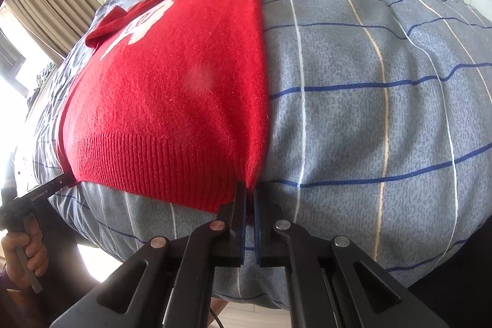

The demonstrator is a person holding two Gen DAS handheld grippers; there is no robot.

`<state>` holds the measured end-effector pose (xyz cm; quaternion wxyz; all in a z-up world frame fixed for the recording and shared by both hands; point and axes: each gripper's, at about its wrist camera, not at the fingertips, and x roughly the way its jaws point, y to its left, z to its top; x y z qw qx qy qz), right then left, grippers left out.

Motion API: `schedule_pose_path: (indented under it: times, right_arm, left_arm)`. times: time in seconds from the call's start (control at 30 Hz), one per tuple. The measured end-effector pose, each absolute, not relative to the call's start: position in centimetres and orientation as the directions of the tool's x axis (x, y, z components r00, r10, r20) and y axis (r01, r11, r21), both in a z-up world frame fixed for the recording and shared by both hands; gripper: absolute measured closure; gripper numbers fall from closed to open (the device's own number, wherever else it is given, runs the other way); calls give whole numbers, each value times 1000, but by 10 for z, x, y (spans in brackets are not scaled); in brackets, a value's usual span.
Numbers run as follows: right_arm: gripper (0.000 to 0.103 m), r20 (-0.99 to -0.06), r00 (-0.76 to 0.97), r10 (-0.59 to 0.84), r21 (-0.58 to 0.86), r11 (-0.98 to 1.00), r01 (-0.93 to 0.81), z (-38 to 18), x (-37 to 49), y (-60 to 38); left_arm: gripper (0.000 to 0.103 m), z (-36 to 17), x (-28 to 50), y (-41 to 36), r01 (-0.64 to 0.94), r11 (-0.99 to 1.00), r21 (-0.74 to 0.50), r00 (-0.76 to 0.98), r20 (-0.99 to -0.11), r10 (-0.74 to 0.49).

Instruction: Fold small clothes

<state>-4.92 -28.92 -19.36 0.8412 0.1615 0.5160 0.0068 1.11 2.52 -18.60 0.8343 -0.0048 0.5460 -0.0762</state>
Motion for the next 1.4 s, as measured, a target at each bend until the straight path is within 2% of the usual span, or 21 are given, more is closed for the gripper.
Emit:
schedule_pose_path:
  times: [0.2,0.3,0.33,0.37,0.4,0.43,0.53,0.57,0.63,0.67,0.77,0.8,0.93,1.0,1.13,1.3,1.4]
  right_arm:
    - [99,-876,452,170,272,947,170,-191,-49,-288]
    - [99,-886,431,169,266,948,174,-190,-53,-288]
    - [99,-893,419,166,260,949,178,-190,-54,-288]
    - [98,-901,403,159,251,950,186,-190,-56,-288]
    - [92,-909,387,157,247,949,194,-191,-58,-289]
    - [92,-913,376,160,250,947,203,-192,-62,-291]
    - [83,-915,371,162,258,940,225,-188,-72,-296]
    - [79,-912,380,152,254,939,233,-184,-75,-298]
    - [78,-897,431,92,217,944,250,-170,-82,-299]
    - [74,-881,471,43,184,948,259,-159,-85,-299]
    - [48,-785,614,-80,115,956,272,-128,-92,-296]
    - [43,-747,657,-104,106,956,273,-120,-94,-295]
    - [41,-650,742,-164,71,959,274,-112,-93,-289]
    - [41,-644,742,-185,54,957,285,-118,-89,-289]
    - [41,-658,734,-168,107,944,312,-124,-89,-299]
    - [39,-652,737,-179,123,934,336,-128,-94,-304]
    - [39,-650,738,-178,120,936,332,-129,-93,-302]
  left_arm:
    - [98,-183,7,21,126,989,-82,391,-912,-126]
    - [89,-180,1,21,129,989,-76,377,-918,-120]
    - [80,-179,-2,21,130,989,-75,369,-922,-118]
    - [67,-177,-5,22,130,989,-73,358,-926,-115]
    - [61,-176,-9,23,130,989,-69,349,-931,-110]
    - [54,-174,-13,24,129,990,-62,347,-932,-104]
    - [47,-163,-25,31,130,991,-30,378,-923,-77]
    - [41,-157,-28,34,122,992,-19,399,-914,-67]
    - [31,-141,-31,40,91,996,-7,463,-885,-48]
    - [25,-132,-31,44,69,998,-6,500,-865,-40]
    - [12,-113,-26,56,6,1000,-26,601,-799,-25]
    - [11,-110,-22,59,-9,999,-36,624,-781,-23]
    - [8,-111,1,66,-48,998,-43,670,-743,0]
    - [8,-116,12,68,-60,998,-30,683,-730,19]
    - [8,-129,27,74,-92,996,-5,687,-724,60]
    - [8,-161,44,82,-99,995,1,613,-788,62]
    - [2,-168,43,86,-112,994,-11,614,-787,61]
